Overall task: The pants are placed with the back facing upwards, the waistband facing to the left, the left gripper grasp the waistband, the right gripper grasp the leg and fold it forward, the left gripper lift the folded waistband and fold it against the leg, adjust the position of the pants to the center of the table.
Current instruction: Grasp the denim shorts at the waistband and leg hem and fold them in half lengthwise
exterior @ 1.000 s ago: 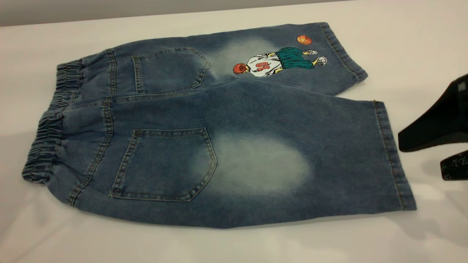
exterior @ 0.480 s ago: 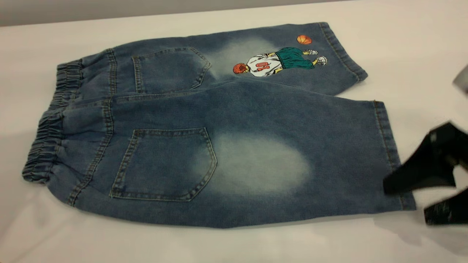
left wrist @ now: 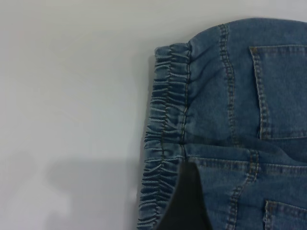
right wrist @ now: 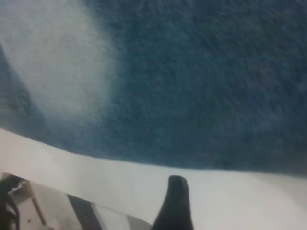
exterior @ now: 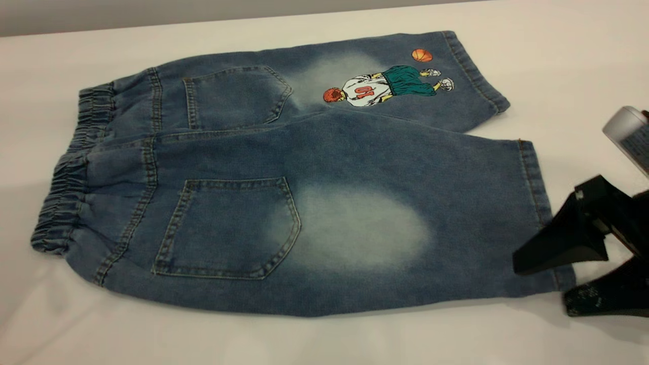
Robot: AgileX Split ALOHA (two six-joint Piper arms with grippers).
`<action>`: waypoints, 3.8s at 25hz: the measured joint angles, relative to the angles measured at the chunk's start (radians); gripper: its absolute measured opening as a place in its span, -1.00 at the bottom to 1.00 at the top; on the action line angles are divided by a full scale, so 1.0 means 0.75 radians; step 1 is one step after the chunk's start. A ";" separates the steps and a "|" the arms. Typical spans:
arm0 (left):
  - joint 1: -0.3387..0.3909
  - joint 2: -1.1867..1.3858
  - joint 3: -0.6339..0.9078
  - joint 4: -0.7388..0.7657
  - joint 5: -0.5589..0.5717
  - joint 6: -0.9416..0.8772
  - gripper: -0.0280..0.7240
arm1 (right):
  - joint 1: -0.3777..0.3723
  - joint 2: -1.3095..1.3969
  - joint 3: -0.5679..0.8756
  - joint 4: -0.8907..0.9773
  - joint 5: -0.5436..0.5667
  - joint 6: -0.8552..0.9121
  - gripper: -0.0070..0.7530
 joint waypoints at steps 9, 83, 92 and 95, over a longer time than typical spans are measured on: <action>0.000 0.000 0.000 0.000 -0.001 0.002 0.54 | 0.000 0.010 -0.078 0.007 0.004 0.000 0.32; 0.002 0.698 0.059 0.035 -0.130 0.013 0.54 | -0.001 0.009 -0.132 -0.026 0.062 0.001 -0.94; 0.002 0.756 0.059 0.000 -0.119 0.003 0.54 | -0.001 0.009 -0.132 -0.023 0.064 0.001 -0.94; 0.002 0.804 0.059 0.000 -0.155 0.003 0.54 | -0.001 0.009 -0.132 -0.023 0.064 0.001 -0.94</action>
